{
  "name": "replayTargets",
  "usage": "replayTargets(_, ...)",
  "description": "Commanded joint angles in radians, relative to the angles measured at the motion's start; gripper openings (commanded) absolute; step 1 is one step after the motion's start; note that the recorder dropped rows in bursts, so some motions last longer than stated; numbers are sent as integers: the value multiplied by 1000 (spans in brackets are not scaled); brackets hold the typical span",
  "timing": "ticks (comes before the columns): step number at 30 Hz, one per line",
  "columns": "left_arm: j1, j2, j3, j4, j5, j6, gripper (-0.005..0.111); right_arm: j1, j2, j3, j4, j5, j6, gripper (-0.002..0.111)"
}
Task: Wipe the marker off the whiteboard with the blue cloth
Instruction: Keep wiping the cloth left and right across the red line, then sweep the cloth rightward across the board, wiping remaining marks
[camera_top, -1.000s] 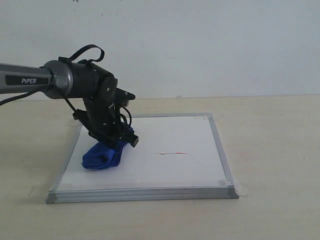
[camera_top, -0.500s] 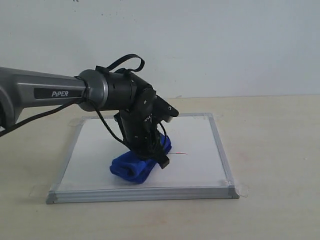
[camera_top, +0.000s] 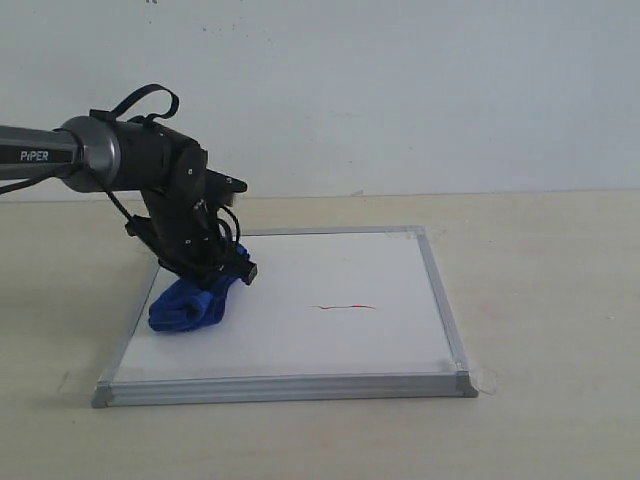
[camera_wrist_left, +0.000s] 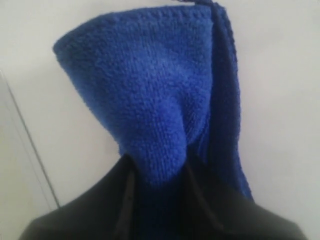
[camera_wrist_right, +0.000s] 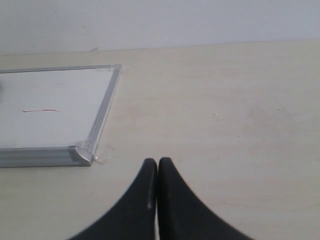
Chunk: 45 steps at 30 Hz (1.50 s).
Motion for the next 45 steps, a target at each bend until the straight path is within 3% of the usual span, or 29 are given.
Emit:
replayTargets(1,-27,25,20,-86,24,75,4,-2,-4,-1,1,-12,0,0)
replayTargets(11,-244,21,18,-136,-1,150,4,-2,-4,-1,1,-12,0,0)
replayTargets(17,-337,19,13,-145,6,177,4,-2,-4,-1,1,-12,2,0)
replayTargets(20,-341,19,9,-136,-3,178,4,-2,-4,-1,1,-12,2,0)
replayTargets(26,-242,19,-6,-29,-5,35,4,-2,-4,-1,1,-12,2,0)
replayTargets(30,-199,19,-37,-155,18,43,4,-2,-4,-1,1,-12,2,0)
replayTargets(33,-239,19,-44,-362,-4,206,4,-2,-4,-1,1,-12,2,0)
replayTargets(35,-292,19,-44,-414,-19,275,4,-2,-4,-1,1,-12,2,0)
replayTargets(40,-388,25,-50,-314,-19,267,4,-2,-4,-1,1,-12,2,0)
replayTargets(45,-358,25,-92,-65,6,41,4,-2,-4,-1,1,-12,2,0)
